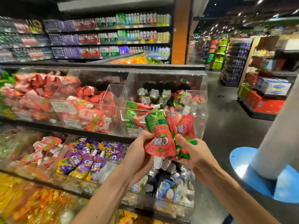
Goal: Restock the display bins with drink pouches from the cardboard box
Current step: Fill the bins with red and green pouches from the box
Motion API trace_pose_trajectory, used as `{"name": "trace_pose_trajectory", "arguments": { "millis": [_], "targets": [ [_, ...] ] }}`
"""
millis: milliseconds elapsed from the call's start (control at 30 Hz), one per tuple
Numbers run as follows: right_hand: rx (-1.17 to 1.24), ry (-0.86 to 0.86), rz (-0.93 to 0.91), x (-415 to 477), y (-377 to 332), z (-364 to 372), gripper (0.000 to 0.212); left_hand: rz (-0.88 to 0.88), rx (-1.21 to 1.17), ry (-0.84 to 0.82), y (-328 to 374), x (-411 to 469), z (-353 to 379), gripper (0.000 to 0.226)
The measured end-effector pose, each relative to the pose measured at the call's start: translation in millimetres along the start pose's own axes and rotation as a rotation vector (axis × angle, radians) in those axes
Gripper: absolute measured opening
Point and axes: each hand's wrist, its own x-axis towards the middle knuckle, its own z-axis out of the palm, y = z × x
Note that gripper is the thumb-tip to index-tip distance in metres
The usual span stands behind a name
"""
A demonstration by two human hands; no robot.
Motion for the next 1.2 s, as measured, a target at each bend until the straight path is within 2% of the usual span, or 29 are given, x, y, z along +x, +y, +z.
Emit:
{"name": "trace_pose_trajectory", "arguments": {
  "millis": [200, 333, 433, 567, 667, 867, 967, 1067, 1200],
  "targets": [
    [-0.048, 0.008, -0.036, 2.8, -20.5, 14.1, 0.060, -0.003, -0.126, -0.121, 19.8, 4.6, 4.7, 0.039],
    [-0.054, 0.085, -0.102, -0.6, -28.4, 29.8, 0.039, 0.025, 0.155, -0.236, 31.4, 2.5, 9.5, 0.057],
    [-0.061, 0.173, -0.131, -0.9, -29.7, 42.3, 0.024, 0.087, 0.259, -0.266, 37.6, 9.5, 1.5, 0.046],
    [-0.062, 0.230, -0.129, 3.1, -27.4, 55.9, 0.025, 0.043, 0.272, -0.293, 53.2, 15.3, -9.0, 0.050],
    [-0.039, 0.235, -0.133, 6.5, -25.4, 66.0, 0.029, 0.090, 0.404, -0.265, 65.3, 20.8, -10.5, 0.051],
    [-0.072, 0.230, -0.162, 19.6, -40.7, 76.2, 0.013, -0.006, 0.445, -0.404, 94.0, 25.0, -8.4, 0.064],
    [-0.013, 0.193, -0.154, 22.6, -59.5, 72.7, 0.013, 0.124, 0.396, -0.270, 117.7, 34.1, -8.7, 0.058],
    [0.005, 0.203, -0.180, 26.5, -80.6, 61.6, 0.029, 0.379, 0.366, -0.048, 149.3, 49.0, -14.3, 0.033],
    [0.015, 0.206, -0.208, 32.6, -98.8, 47.1, 0.029, 0.484, 0.764, 0.093, 181.3, 81.0, -29.9, 0.032]
  ]
}}
